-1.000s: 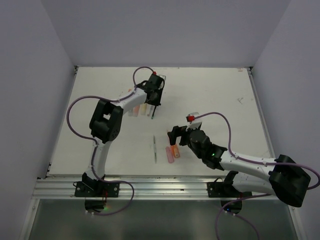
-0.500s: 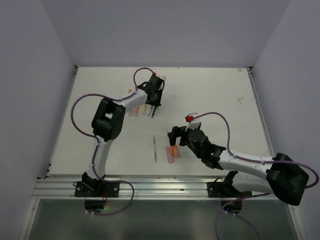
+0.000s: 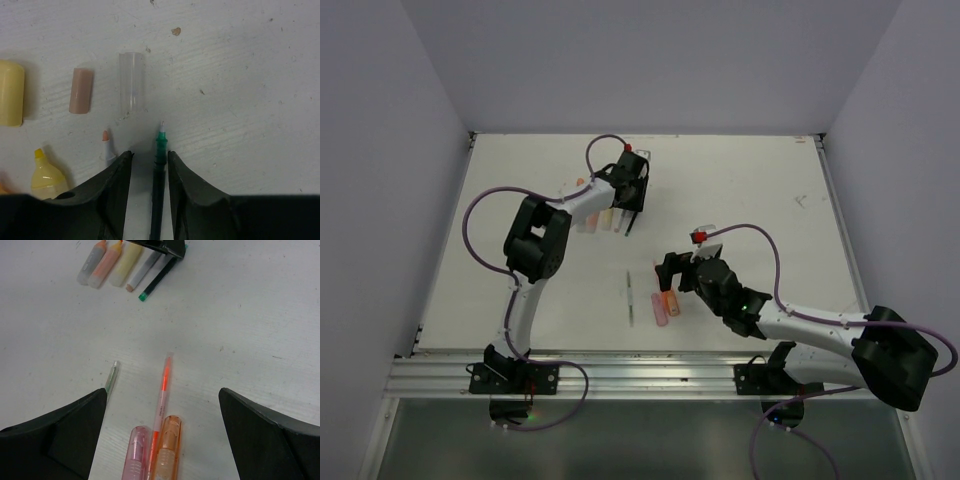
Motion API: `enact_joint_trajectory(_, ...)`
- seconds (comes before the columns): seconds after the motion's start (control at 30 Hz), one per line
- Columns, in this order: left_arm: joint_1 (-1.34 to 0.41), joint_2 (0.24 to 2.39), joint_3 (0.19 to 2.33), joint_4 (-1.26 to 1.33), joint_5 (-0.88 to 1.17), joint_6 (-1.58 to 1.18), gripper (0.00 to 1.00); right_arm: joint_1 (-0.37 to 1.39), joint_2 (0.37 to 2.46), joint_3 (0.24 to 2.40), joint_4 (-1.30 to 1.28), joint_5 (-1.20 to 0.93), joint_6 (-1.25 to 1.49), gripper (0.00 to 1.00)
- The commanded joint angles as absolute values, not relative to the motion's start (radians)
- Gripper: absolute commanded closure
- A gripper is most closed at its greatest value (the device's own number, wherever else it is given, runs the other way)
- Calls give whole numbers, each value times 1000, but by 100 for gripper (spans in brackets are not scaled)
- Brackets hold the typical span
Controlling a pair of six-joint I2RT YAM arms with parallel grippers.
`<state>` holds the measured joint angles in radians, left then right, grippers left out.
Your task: Open the pen caps
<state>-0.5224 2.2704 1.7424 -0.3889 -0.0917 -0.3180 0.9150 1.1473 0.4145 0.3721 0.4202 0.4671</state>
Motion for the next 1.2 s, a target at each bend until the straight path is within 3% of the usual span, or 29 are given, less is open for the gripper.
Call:
enact_joint_trajectory(0.0,-512,2208,1715,-359,-63,-350,61,910,1150,417,417,405,451,2)
enact_joint_trajectory(0.27,-512,1936,1629,-302,-31,-409,58,910,1141,459,370,356,417,2)
enact_joint_trajectory(0.5,-512,1597,1381,-192,-69,-457,51,959,1244,601,194,279,402,5)
enact_joint_trajectory(0.67,-512,1301,1127,-132,-155,-482,32,1009,1373,739,33,293,452,9)
enact_joint_trajectory(0.83,-511,1061,948,-152,-267,-492,2,1049,1512,888,-93,295,500,18)
enact_joint_trajectory(0.87,-511,1034,905,-164,-284,-502,0,1054,1563,909,-138,301,506,19)
enact_joint_trajectory(1.17,-511,882,716,-233,-292,-551,0,1121,1778,1069,-288,328,563,44)
